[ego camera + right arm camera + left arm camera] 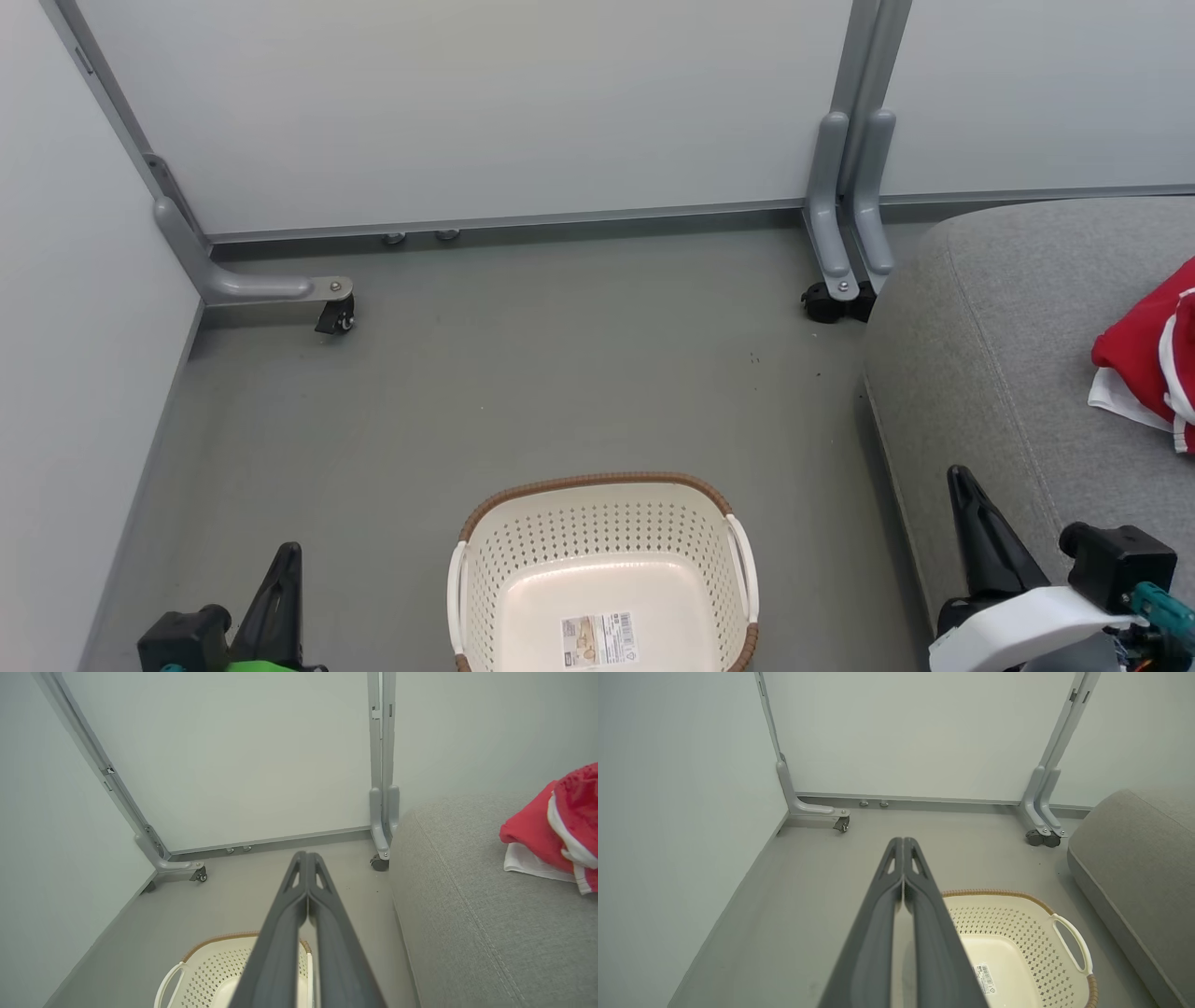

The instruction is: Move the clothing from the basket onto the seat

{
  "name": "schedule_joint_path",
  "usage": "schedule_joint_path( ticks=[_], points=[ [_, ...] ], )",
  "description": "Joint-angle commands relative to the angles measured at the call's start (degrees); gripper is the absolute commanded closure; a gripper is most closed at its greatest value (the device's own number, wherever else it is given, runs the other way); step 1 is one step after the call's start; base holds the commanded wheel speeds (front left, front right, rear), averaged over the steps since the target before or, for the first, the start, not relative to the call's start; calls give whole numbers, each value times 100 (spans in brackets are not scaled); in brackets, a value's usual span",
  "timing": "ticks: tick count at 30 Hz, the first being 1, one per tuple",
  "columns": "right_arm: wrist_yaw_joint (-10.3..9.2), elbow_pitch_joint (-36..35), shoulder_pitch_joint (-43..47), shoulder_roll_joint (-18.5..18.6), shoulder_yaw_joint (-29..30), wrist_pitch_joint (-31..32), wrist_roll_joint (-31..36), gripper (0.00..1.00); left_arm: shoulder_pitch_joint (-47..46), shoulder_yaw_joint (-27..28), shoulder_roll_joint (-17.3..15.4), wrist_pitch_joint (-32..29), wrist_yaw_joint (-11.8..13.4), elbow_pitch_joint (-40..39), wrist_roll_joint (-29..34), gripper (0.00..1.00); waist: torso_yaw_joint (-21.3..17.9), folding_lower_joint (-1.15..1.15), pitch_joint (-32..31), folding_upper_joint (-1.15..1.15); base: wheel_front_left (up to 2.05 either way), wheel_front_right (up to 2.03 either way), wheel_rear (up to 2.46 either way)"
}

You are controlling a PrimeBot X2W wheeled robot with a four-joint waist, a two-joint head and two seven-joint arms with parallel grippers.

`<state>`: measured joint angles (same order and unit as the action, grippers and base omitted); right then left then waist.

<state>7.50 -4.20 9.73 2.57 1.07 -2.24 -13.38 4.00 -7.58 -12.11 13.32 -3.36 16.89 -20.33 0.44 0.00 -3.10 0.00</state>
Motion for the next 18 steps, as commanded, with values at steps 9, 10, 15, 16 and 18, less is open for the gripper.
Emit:
schedule_joint_path(
  ticks=[9,10,15,16,18],
  points=[
    [0,196,-314,105,-8,57,-1215,100,-243,235,85,-264,-77,-124,-1036,100,-4,0,26,0,0,0,0],
    [0,223,-336,112,-8,63,-1332,100,-256,254,99,-289,-82,-129,-1139,100,-4,0,29,0,0,0,0],
    [0,334,-430,135,-7,91,-1827,100,-311,334,154,-406,-106,-146,-1565,100,-6,0,42,0,0,0,0],
    [0,358,-450,140,-7,97,-1934,100,-325,352,166,-431,-112,-149,-1657,100,-6,0,45,0,0,0,0],
    [0,402,-484,148,-5,108,-2127,100,-348,382,190,-477,-121,-156,-1829,100,-7,0,50,0,0,0,0]
  ],
)
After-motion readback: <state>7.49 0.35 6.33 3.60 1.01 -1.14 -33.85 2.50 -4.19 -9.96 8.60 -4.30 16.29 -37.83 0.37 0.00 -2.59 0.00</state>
